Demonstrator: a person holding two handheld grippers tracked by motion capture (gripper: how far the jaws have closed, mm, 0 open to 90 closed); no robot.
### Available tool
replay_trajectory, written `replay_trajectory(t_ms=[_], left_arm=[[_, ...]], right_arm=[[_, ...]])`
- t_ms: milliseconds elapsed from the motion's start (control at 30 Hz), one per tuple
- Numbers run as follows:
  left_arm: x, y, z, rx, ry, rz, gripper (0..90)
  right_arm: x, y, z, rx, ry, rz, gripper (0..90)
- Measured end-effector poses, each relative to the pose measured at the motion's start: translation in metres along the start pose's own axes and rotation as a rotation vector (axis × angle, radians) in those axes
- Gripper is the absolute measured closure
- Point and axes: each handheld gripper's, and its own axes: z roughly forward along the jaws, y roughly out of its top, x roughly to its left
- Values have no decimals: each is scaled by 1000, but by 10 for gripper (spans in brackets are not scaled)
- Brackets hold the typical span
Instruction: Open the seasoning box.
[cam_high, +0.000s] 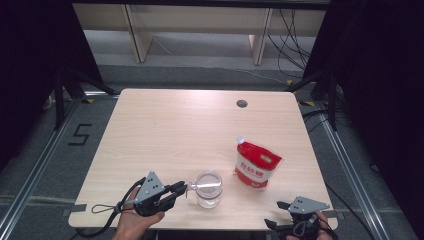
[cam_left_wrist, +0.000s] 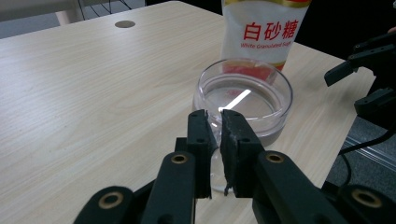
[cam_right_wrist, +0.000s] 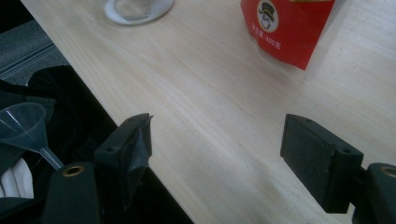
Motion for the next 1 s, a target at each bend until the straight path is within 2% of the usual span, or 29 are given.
replay_trajectory(t_ms=[33, 133, 167, 233, 267, 300, 333, 367, 400, 433, 467, 533, 567, 600, 633, 667, 767, 1000], left_arm=[[-1, 2, 2, 5, -2, -6, 813], [2, 4, 5, 5, 3, -21, 815], [2, 4, 5, -1, 1, -21, 815], [2, 6, 5, 8, 7, -21, 815], [2, 7, 6, -5, 2, -22, 815], [2, 9, 6, -5, -3, -19, 814], [1, 10, 7, -7, -4, -28, 813], [1, 11, 7, -2, -6, -25, 813], [0, 11, 10, -12, -17, -33, 812], [1, 11, 10, -3, -13, -22, 811], [1, 11, 13, -1, -13, -38, 811], [1, 12, 13, 5, -10, -42, 812], [1, 13, 15, 9, -10, -34, 813], [1, 13, 16, 10, -17, -27, 812], [0, 13, 17, 0, -28, -39, 812], [0, 13, 17, 13, -14, -39, 812], [0, 12, 18, 16, -8, -30, 812], [2, 12, 18, 10, -7, -24, 818]], right_arm=[[-1, 1, 0, -10, 2, -17, 257], [0, 0, 1, -11, 13, -13, 261], [1, 0, 0, 4, 13, -3, 262], [1, 1, 0, 0, -2, -5, 262], [3, 1, 0, 3, 3, 12, 263], [2, 2, 0, -6, 0, -1, 264], [4, 2, 0, -6, 5, 18, 267], [3, 3, 0, -19, 4, -6, 270], [6, 4, -1, -20, 4, 16, 275], [5, 5, -1, -30, 11, 5, 276], [5, 6, 0, -42, 19, -9, 276], [8, 8, -1, -68, 25, 15, 276], [8, 9, 0, -79, 41, 10, 276], [11, 9, 0, -74, 58, 42, 276], [10, 10, 0, -84, 35, 7, 276], [10, 10, 1, -86, 43, -4, 276], [13, 13, 1, -97, 31, -5, 277], [17, 18, 3, -94, 50, -6, 287]])
